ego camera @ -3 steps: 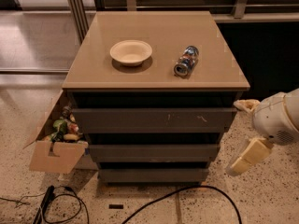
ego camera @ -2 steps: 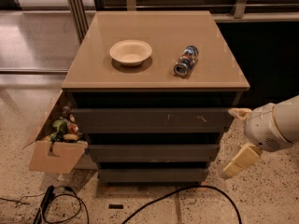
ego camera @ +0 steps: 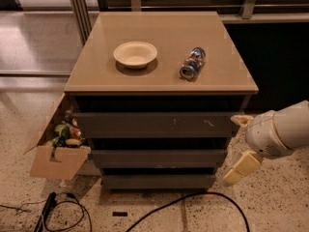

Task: Open bottom drawer

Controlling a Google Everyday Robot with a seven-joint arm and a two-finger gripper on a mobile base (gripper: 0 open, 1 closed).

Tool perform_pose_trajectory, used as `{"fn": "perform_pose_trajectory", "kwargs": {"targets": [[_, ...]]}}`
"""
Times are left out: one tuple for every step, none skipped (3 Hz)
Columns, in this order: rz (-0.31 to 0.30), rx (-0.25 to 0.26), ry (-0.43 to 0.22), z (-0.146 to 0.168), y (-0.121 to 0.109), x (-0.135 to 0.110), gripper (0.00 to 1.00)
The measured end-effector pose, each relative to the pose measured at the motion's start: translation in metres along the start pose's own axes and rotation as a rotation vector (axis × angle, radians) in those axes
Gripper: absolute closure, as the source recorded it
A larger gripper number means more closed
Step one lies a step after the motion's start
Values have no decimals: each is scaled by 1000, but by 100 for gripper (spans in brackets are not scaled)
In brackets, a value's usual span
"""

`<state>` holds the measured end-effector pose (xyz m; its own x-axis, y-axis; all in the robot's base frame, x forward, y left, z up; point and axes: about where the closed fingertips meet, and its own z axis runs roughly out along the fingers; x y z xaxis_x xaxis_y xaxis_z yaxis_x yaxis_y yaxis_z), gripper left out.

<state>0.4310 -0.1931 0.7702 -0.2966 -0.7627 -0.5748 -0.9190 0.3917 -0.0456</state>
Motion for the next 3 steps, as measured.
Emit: {"fn": "perform_pose_trajectory", "kwargs": {"targets": [[80, -47, -30, 51, 10, 18, 0], [136, -43, -63, 86, 13, 38, 0], [153, 2, -126, 118, 14, 62, 0]]}}
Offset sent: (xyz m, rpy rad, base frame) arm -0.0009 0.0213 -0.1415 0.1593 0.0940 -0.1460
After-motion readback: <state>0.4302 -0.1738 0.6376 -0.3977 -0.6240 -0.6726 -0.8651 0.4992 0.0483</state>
